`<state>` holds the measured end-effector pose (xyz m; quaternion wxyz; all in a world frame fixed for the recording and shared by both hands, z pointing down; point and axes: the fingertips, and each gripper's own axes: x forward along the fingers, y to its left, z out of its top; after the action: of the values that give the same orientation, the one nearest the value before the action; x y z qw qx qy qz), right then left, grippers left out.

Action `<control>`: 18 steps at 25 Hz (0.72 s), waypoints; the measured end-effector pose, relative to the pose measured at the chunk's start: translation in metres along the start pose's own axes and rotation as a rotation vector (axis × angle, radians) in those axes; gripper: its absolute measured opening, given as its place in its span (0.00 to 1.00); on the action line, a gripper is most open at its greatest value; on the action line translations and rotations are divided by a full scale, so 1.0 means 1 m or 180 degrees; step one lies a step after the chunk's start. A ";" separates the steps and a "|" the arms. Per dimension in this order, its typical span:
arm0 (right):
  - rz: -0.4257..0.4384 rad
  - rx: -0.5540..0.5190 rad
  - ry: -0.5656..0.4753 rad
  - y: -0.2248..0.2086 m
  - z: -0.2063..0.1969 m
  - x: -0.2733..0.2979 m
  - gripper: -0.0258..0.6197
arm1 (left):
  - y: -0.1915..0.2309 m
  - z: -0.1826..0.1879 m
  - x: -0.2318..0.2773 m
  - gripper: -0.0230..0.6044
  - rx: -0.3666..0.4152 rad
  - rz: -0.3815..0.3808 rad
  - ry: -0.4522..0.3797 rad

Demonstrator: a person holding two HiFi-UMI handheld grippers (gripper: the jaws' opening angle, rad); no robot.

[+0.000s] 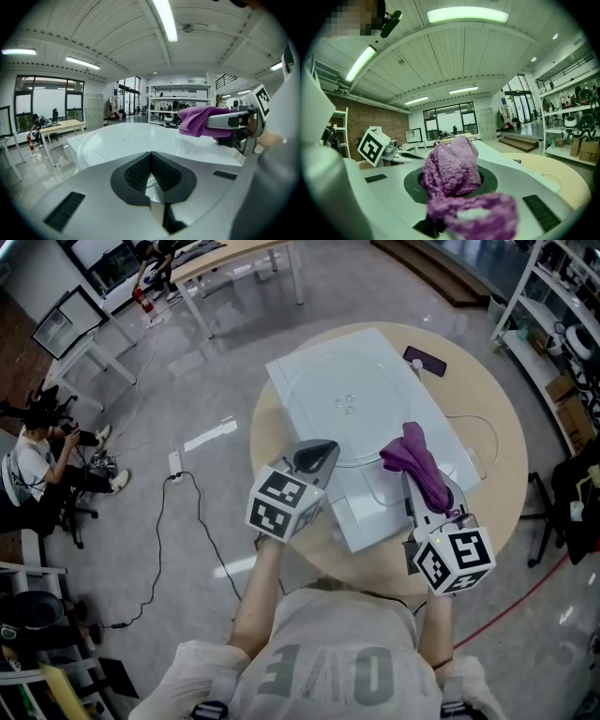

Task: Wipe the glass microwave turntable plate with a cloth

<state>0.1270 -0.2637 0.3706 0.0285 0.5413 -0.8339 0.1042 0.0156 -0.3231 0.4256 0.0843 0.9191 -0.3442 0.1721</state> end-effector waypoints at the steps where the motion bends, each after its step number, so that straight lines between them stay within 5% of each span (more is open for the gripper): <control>1: -0.0009 0.0015 0.0003 0.000 -0.002 -0.003 0.11 | -0.005 -0.001 -0.001 0.04 0.0015 -0.0029 0.0014; 12: -0.0041 0.0071 -0.0014 0.000 -0.006 -0.035 0.11 | -0.049 -0.012 -0.013 0.04 0.0134 -0.0379 0.0030; 15: -0.0044 0.0080 -0.0012 0.000 -0.007 -0.041 0.11 | -0.050 -0.011 -0.013 0.04 0.0156 -0.0353 -0.0038; 18: 0.0006 0.0043 0.0021 0.002 -0.008 -0.043 0.11 | -0.040 -0.003 -0.018 0.04 0.0261 -0.0083 -0.0197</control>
<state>0.1422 -0.2226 0.3716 0.0275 0.5403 -0.8336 0.1116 0.0286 -0.2819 0.4208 0.0380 0.9311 -0.3273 0.1564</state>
